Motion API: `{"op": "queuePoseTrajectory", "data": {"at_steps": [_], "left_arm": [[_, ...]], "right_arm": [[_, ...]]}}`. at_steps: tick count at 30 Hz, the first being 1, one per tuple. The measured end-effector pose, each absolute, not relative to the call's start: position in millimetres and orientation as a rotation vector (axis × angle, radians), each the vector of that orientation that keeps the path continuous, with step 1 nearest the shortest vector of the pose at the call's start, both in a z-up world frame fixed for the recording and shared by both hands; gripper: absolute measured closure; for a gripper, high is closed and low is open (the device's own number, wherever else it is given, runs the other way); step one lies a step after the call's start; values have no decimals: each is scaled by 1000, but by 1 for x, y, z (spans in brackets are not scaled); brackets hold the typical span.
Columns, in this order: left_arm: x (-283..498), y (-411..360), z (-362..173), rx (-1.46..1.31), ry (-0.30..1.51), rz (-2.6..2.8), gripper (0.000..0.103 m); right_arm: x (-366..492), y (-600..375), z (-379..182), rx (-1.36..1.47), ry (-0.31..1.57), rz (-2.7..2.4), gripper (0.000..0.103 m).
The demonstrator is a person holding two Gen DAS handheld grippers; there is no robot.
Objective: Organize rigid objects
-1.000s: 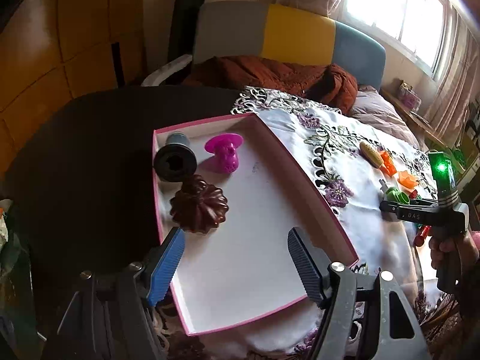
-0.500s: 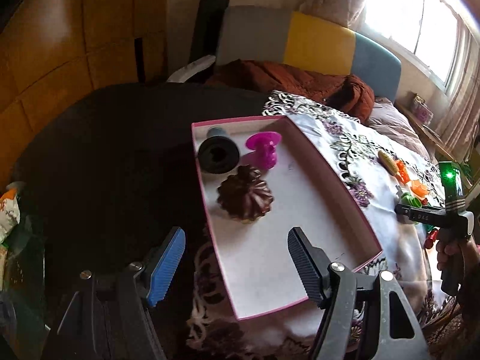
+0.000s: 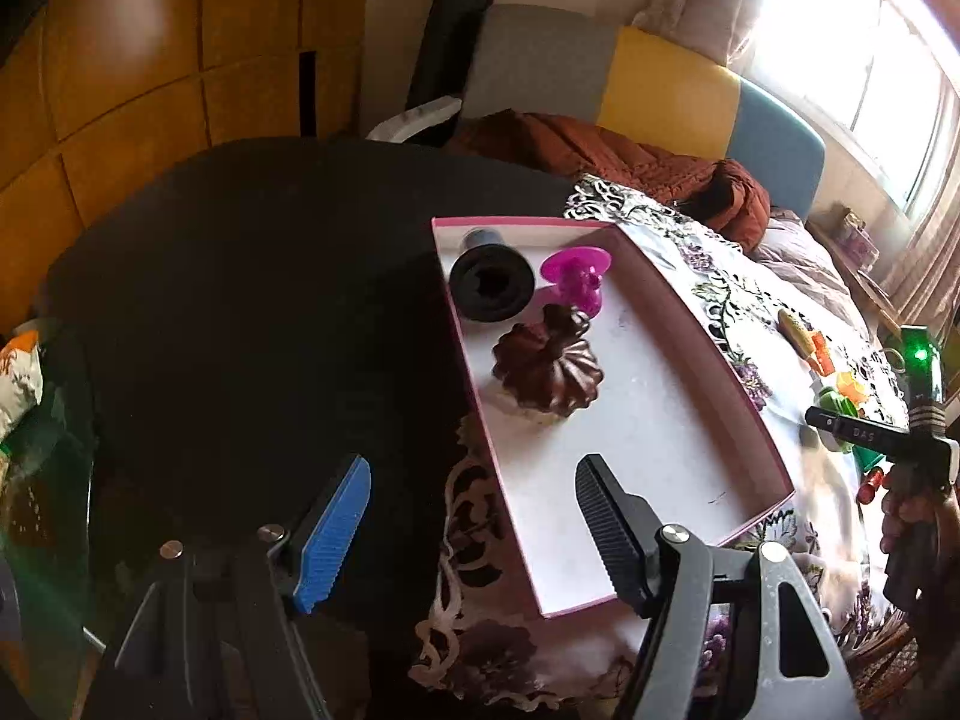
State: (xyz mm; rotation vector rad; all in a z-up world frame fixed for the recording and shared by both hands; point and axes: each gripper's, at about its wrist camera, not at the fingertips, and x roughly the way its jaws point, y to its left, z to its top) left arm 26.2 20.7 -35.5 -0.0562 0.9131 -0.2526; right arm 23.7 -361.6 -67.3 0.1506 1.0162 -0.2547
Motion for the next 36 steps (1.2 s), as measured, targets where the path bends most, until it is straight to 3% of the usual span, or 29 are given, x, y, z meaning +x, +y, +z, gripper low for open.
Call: {"op": "queuePoseTrajectory", "data": {"at_steps": [18,25,36], "left_arm": [[34,36,-50,-126,948,-218,32],[35,42,-50,-150,952,-218,32],[35,40,-45,-125,943,-215,32]], "right_arm": [[50,-232,2,85,852,107,51],[90,-170,-26,-12,936,185,51],[120,-159,-71,-119,1015,67,51]]}}
